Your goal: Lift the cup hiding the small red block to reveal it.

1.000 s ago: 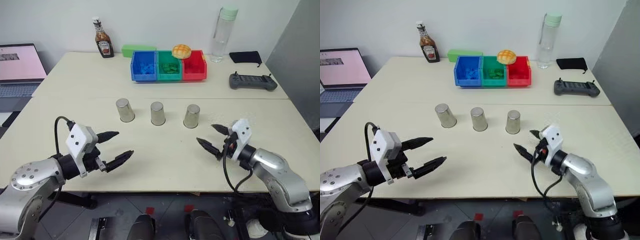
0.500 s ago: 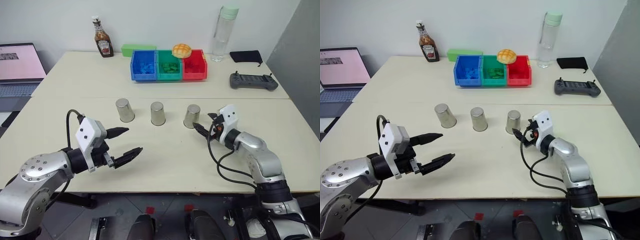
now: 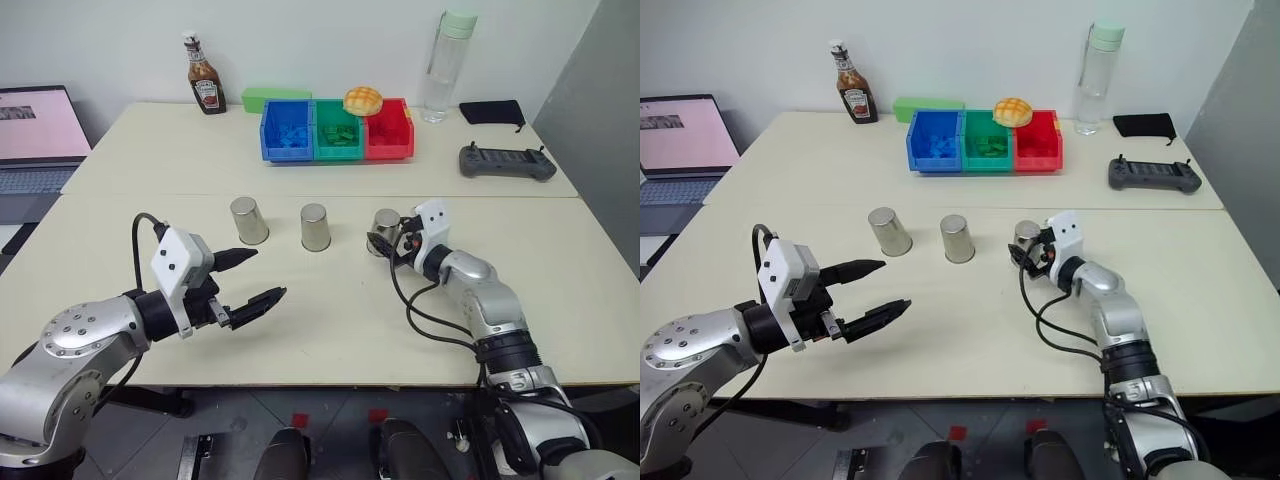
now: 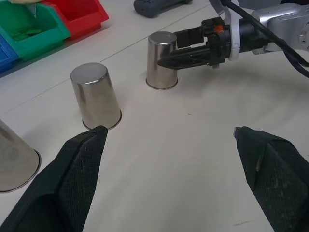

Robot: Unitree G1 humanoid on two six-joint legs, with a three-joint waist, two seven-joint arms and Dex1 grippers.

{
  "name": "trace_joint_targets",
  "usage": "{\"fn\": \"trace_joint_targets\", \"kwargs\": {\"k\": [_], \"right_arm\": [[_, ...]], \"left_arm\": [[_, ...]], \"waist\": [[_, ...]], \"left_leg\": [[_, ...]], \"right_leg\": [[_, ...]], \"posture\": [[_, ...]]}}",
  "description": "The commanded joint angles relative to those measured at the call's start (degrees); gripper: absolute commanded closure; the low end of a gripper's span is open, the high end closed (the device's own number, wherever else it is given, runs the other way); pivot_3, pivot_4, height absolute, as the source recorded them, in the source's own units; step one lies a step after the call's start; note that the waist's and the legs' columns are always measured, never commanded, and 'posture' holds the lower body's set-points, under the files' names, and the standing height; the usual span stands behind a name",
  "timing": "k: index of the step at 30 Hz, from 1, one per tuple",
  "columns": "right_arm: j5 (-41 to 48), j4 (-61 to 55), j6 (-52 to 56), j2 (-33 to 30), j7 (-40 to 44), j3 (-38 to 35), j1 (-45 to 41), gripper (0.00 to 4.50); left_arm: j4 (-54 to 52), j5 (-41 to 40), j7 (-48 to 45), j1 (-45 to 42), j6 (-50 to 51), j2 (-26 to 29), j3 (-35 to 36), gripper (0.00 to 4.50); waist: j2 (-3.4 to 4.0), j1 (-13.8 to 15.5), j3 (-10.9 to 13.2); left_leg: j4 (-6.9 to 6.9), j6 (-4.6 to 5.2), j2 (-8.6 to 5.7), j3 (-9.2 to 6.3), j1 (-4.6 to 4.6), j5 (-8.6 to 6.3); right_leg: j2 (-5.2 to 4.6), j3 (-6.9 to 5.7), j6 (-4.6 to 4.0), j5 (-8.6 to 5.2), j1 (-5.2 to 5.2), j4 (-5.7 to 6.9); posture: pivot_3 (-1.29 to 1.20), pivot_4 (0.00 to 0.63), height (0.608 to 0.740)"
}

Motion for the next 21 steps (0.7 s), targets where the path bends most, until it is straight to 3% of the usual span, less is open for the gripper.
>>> {"fn": "trace_joint_targets", "kwargs": {"k": [1, 3, 12, 21], "right_arm": [[-0.75, 1.59, -3.50, 0.79, 0.27, -0.50, -1.93, 0.01], [-0.68, 2.55, -4.27, 1.11, 0.27, -0.85, -2.30, 0.01], [-0.76, 1.85, -5.07, 1.28, 1.58, -0.43, -1.53, 1.83], [-1.44, -5.93, -8.77, 0.64, 3.64, 0.58, -0.96, 1.86]], "left_arm": [[-0.97, -0.52, 0.03, -0.12, -0.40, 0.47, 0.63, 0.00], [-0.90, -0.37, -0.03, -0.02, -0.52, 0.57, 0.72, 0.00], [-0.35, 0.52, -0.08, 0.48, -1.36, 0.23, 0.36, 0.00], [1.23, 1.70, -0.73, 0.56, -2.54, 0.18, 0.02, 0.00]], "waist": [[0.00, -0.01, 0.00], [0.00, -0.02, 0.00], [0.01, -0.01, 0.00], [0.03, 0.00, 0.02]], "left_leg": [[0.00, 0.00, -0.01, 0.00, 0.00, 0.00], [0.00, 0.00, 0.00, -0.01, 0.00, 0.00], [0.00, 0.00, 0.00, -0.01, 0.00, 0.00], [-0.01, 0.00, 0.01, -0.01, -0.01, 0.00]], "right_leg": [[0.00, -0.01, 0.00, 0.00, 0.00, 0.00], [0.00, -0.01, 0.00, 0.00, 0.00, 0.00], [0.00, -0.01, 0.00, 0.00, 0.00, 0.01], [0.00, -0.01, 0.00, 0.00, -0.02, 0.01]], "posture": [[0.00, 0.150, 0.740], [0.00, 0.150, 0.740], [0.00, 0.150, 0.740], [0.00, 0.150, 0.740]]}}
